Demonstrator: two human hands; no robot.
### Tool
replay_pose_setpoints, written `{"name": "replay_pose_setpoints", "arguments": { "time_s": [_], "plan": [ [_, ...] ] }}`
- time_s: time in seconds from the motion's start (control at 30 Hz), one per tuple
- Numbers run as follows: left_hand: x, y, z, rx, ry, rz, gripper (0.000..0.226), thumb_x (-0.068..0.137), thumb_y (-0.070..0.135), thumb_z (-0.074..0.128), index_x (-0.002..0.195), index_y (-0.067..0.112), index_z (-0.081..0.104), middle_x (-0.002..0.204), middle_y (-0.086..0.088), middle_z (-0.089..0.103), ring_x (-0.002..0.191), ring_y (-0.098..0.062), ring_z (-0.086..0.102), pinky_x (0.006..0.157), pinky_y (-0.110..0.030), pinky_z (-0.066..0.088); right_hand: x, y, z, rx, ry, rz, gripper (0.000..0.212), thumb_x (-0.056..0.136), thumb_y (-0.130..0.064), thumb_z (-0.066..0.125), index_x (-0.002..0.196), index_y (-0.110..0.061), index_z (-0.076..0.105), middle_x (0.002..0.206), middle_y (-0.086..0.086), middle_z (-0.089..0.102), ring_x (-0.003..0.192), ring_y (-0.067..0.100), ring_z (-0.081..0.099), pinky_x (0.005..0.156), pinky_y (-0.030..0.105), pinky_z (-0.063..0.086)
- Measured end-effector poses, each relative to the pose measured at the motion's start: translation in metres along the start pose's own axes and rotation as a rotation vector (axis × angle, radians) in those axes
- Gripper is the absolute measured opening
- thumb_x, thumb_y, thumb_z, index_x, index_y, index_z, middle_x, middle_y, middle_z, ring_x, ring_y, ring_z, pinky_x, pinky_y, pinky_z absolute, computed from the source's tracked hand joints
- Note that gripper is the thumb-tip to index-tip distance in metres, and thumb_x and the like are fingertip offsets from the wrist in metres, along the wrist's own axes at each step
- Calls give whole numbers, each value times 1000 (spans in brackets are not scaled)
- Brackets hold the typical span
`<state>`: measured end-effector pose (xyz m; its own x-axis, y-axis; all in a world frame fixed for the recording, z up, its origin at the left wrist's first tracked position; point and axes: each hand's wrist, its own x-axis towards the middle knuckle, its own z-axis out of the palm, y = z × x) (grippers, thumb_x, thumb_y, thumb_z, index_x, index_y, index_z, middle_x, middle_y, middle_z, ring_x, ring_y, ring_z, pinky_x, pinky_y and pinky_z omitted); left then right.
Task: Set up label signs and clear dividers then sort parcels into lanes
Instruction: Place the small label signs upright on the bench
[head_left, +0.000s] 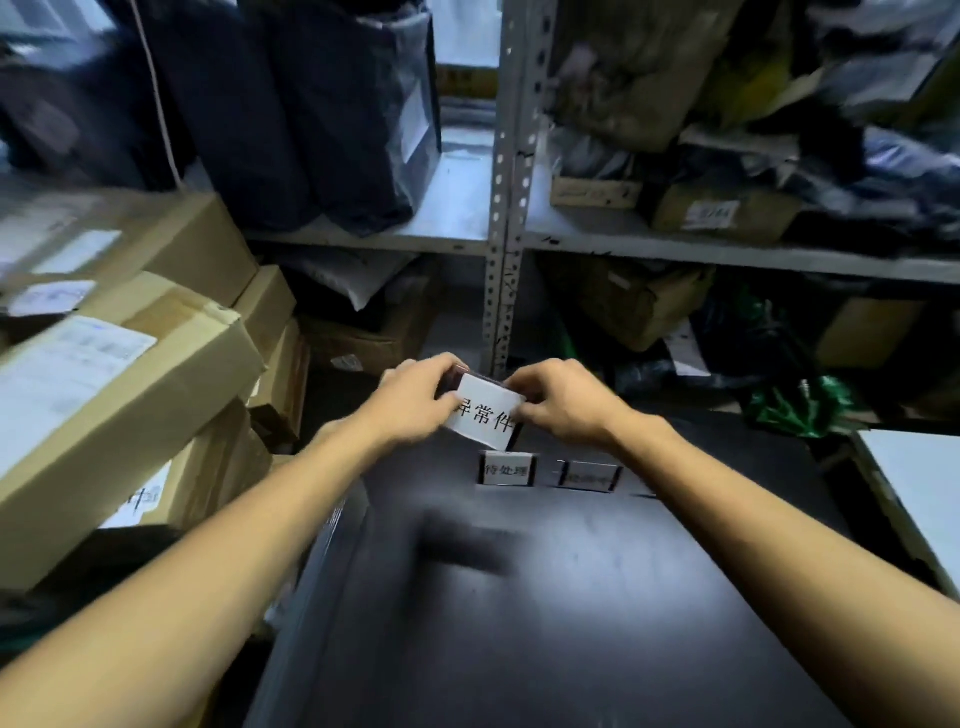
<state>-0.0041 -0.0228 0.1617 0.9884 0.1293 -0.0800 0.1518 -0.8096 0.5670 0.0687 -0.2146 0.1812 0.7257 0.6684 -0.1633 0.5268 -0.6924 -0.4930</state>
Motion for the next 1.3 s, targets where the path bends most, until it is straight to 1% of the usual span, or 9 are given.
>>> {"name": "replay_pose_setpoints", "arguments": {
  "time_s": [0.13, 0.27, 0.43, 0.57, 0.8, 0.93, 1.03, 1.13, 1.3],
  "plan": [
    [-42, 73, -11, 37, -128, 120, 23, 87, 27, 70, 107, 17, 66, 104, 0, 71, 101, -19, 66, 90, -30, 50, -77, 16, -47, -16, -15, -24, 30, 85, -16, 67, 114, -21, 73, 107, -1, 75, 97, 10, 67, 81, 21, 48],
    [-74, 144, -2, 64, -179, 206, 24, 84, 36, 74, 101, 20, 70, 96, 5, 72, 91, -13, 66, 80, -27, 49, -155, 39, -82, -6, -10, -12, 27, 87, -17, 66, 113, -22, 73, 106, -3, 75, 98, 11, 66, 80, 24, 46],
    [-81, 206, 21, 77, -272, 263, 16, 81, 37, 74, 88, 23, 70, 84, 5, 75, 85, -12, 70, 82, -37, 56, -215, 73, -109, -57, -26, 0, 25, 87, -15, 68, 111, -16, 72, 96, -2, 73, 82, 9, 60, 63, 8, 40],
    [-57, 234, 43, 48, -341, 281, 14, 80, 38, 73, 82, 26, 68, 80, 6, 75, 82, -16, 71, 79, -41, 58, -229, 106, -123, -69, -14, 34, 28, 87, -17, 69, 115, -20, 72, 99, -4, 72, 87, 8, 60, 70, 15, 37],
    [26, 290, 110, -8, -390, 359, 19, 85, 34, 74, 99, 22, 71, 96, 5, 74, 92, -9, 69, 85, -28, 53, -229, 196, -158, -75, 29, 175, 29, 88, -18, 69, 117, -21, 72, 107, -3, 75, 93, 8, 65, 73, 11, 37],
    [60, 313, 161, -2, -394, 398, 25, 92, 29, 63, 115, 19, 66, 107, 2, 71, 94, -11, 66, 77, -18, 48, -223, 253, -168, -152, 35, 267, 29, 88, -18, 67, 116, -19, 72, 111, 0, 74, 94, 10, 64, 78, 17, 40],
    [78, 310, 193, -4, -417, 360, 32, 92, 25, 62, 124, 19, 60, 116, 0, 69, 102, -12, 63, 87, -20, 46, -214, 293, -155, -175, -13, 324, 35, 87, -12, 63, 121, -19, 71, 116, 2, 73, 109, 18, 66, 81, 16, 39],
    [91, 289, 223, 26, -460, 273, 33, 92, 24, 63, 125, 20, 61, 116, 1, 69, 104, -12, 64, 92, -24, 47, -198, 326, -132, -172, -42, 331, 35, 87, -11, 60, 118, -22, 72, 111, 1, 74, 105, 21, 66, 80, 18, 41],
    [107, 256, 283, -358, -326, -38, 13, 94, 12, 60, 102, 19, 68, 96, -3, 72, 89, -19, 68, 86, -31, 52, -163, 377, -81, -138, 17, 336, 37, 90, -13, 54, 122, -25, 69, 117, 4, 72, 112, 28, 64, 93, 34, 51]
  ]
}}
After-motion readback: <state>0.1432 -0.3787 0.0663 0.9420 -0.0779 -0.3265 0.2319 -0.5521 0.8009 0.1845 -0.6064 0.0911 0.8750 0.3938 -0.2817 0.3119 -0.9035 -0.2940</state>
